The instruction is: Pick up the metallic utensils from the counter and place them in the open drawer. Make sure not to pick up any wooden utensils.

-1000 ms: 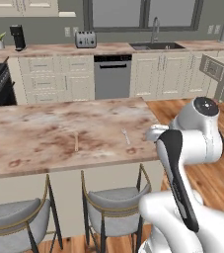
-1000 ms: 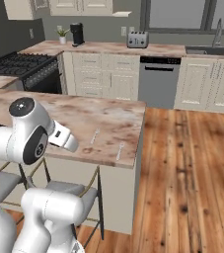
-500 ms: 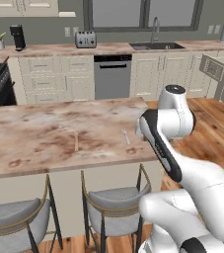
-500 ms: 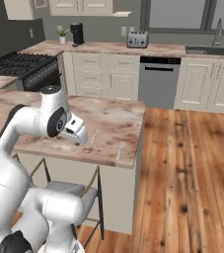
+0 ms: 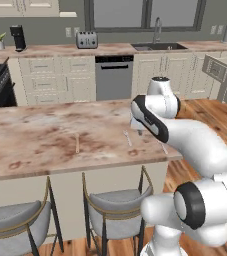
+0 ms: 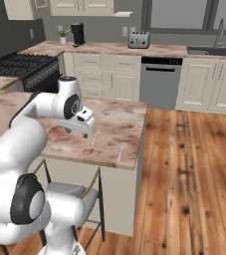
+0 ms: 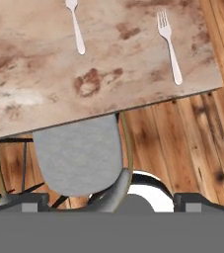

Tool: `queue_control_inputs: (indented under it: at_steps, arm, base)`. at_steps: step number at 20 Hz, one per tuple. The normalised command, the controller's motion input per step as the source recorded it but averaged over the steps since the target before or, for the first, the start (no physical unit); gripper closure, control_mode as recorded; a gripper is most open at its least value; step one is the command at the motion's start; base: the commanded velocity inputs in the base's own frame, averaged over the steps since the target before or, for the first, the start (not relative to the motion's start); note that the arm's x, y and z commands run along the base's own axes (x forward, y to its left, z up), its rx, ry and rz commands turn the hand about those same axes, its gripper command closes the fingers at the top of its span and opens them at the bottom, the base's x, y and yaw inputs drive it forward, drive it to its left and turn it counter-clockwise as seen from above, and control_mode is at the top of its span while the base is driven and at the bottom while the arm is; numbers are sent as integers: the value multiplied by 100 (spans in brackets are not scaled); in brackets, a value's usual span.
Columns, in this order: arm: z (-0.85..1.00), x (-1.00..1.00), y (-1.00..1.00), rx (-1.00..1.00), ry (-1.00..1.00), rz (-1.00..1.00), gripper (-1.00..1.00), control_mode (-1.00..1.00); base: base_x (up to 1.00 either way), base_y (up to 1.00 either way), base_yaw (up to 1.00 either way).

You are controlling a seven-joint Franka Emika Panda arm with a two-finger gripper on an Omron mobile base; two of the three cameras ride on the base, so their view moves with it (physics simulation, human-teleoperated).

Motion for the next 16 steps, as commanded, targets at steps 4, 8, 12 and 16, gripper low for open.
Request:
queue_control_inputs:
  at_steps: [4,8,12,16]
  arm:
    - [-26,53,0,0,0,0,-100,-100]
    - [-29,41,0,0,0,0,-100,-100]
    - [-39,45,0,0,1,0,-100,-100]
    - [-35,69,0,0,7,0,-100,-100]
  base:
    - [0,0,0]
    - [0,0,0]
    - [0,0,0]
    - [0,0,0]
